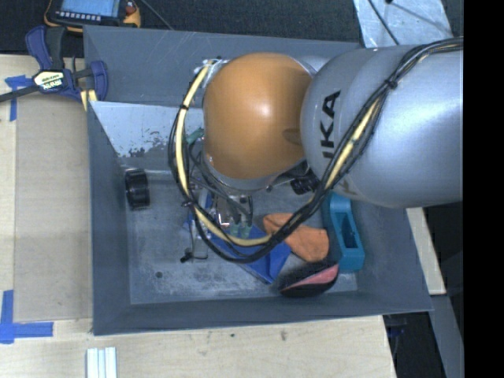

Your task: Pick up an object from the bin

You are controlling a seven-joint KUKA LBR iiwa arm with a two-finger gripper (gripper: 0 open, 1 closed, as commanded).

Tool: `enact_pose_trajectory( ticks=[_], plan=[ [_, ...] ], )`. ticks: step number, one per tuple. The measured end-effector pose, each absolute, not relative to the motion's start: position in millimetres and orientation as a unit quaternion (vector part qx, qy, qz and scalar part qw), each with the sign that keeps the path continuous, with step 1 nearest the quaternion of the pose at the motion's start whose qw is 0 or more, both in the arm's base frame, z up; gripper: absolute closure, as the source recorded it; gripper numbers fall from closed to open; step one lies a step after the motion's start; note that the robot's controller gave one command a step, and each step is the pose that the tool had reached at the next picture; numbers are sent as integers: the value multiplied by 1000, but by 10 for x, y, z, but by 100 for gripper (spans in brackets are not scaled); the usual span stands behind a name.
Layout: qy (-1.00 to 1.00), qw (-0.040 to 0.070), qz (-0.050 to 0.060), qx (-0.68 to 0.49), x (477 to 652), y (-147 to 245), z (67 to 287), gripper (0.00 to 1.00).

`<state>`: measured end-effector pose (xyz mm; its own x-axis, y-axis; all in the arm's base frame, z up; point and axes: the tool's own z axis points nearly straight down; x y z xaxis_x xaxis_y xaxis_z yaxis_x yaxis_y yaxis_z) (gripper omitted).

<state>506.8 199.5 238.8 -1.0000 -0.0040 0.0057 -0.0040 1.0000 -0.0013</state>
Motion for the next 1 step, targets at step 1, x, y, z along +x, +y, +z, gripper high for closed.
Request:
enact_pose_trajectory(
  ticks=[1],
  plan=[
    [-1000,-1,-1,0,5085,1983,2436,0]
  ],
)
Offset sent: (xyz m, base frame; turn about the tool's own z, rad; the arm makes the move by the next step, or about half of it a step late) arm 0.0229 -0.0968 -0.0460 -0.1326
